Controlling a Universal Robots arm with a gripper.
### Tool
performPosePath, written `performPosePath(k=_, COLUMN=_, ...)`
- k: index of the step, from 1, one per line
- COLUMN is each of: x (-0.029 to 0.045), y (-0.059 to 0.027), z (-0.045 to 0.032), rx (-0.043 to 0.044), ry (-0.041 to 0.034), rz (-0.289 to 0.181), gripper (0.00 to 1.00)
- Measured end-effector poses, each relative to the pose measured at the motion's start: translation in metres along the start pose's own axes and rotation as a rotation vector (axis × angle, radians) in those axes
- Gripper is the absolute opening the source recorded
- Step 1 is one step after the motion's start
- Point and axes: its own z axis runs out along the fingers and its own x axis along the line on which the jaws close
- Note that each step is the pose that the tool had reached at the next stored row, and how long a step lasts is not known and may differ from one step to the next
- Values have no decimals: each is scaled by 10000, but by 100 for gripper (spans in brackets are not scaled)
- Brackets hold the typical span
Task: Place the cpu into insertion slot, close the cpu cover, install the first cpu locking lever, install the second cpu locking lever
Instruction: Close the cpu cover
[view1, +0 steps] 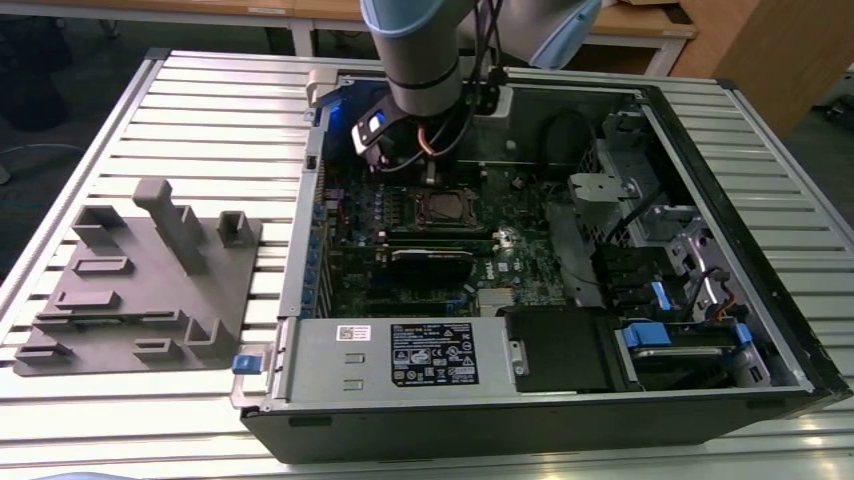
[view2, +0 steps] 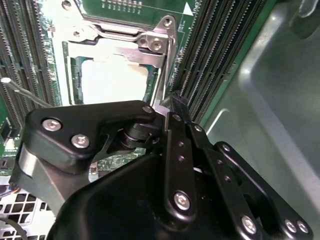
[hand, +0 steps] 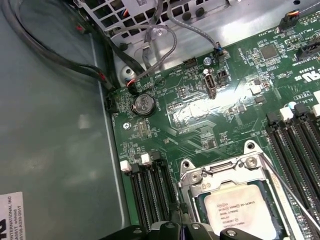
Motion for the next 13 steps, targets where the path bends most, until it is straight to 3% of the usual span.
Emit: performPosePath(k=13, x=7, y=-2, z=16, rx=-54, ry=-20, rz=-54, gripper=11)
